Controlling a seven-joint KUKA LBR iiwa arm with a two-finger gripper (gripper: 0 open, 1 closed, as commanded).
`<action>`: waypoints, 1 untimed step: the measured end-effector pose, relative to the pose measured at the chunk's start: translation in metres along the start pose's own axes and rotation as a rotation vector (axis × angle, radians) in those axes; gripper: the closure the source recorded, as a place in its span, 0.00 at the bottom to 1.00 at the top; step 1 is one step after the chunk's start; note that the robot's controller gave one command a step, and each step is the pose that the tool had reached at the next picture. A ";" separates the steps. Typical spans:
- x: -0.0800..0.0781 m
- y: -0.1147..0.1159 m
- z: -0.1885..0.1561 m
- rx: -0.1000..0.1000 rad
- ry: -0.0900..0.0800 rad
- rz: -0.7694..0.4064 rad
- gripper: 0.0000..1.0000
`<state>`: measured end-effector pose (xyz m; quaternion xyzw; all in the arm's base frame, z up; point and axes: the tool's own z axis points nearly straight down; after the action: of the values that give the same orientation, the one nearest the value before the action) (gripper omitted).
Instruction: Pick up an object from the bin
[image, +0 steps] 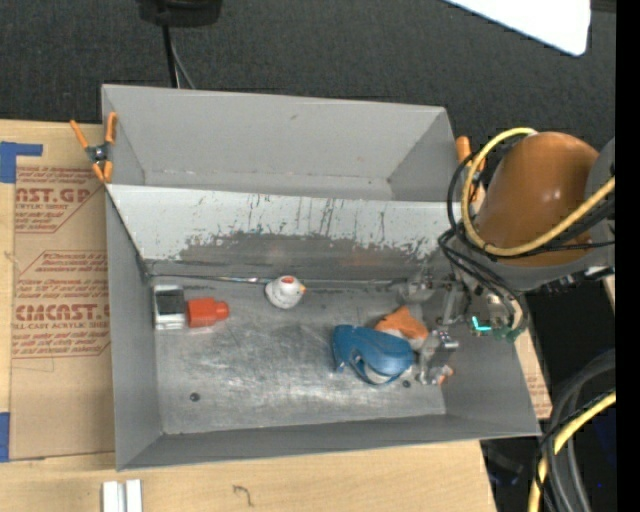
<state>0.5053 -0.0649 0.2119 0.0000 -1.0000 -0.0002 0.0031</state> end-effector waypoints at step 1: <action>-0.002 0.000 -0.003 0.001 -0.008 -0.001 0.00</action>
Offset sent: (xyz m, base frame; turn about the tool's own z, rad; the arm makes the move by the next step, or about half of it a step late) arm -0.0145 0.0306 -0.1419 0.1098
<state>0.5070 -0.0647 0.2153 0.0005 -1.0000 0.0002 -0.0008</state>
